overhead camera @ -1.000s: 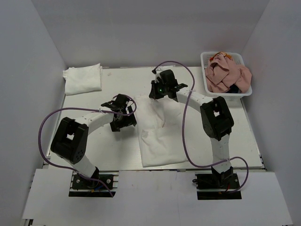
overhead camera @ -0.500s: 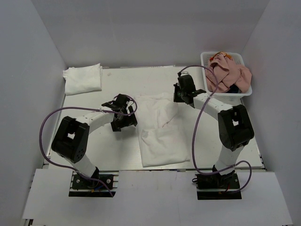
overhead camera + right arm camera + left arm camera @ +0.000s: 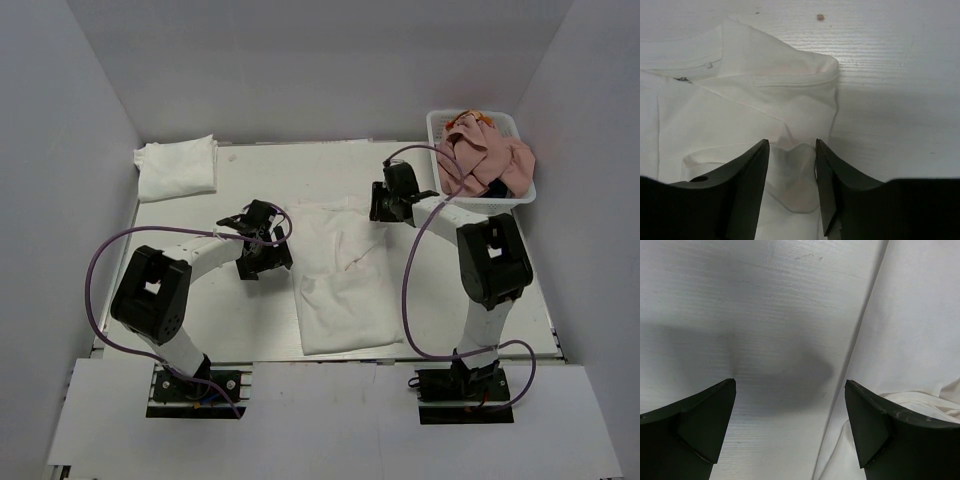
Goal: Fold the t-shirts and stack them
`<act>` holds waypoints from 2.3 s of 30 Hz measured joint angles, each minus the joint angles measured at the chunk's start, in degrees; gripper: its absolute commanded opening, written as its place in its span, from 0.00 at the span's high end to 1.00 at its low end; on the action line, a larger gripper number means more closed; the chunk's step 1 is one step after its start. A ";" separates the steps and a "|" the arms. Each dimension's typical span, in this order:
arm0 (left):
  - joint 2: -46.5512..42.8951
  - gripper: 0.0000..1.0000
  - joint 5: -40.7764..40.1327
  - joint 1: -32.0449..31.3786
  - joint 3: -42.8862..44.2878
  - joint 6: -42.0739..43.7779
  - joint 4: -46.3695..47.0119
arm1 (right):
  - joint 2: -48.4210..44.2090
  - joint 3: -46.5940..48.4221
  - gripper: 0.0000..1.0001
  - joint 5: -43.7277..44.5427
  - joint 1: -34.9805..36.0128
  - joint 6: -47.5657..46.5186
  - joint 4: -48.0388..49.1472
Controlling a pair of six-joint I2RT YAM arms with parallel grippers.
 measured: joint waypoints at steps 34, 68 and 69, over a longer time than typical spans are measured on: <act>-26.99 0.08 25.27 -16.37 -27.61 -6.43 0.28 | -56.08 -43.45 0.10 -20.59 0.92 5.97 -25.09; -14.23 1.00 12.09 -29.33 -19.12 -12.63 4.50 | -53.66 -50.45 1.00 -24.70 3.45 9.51 -19.19; -15.19 1.00 11.28 -29.33 -19.12 -12.52 4.42 | -54.40 -50.29 1.00 -24.70 3.48 9.33 -19.30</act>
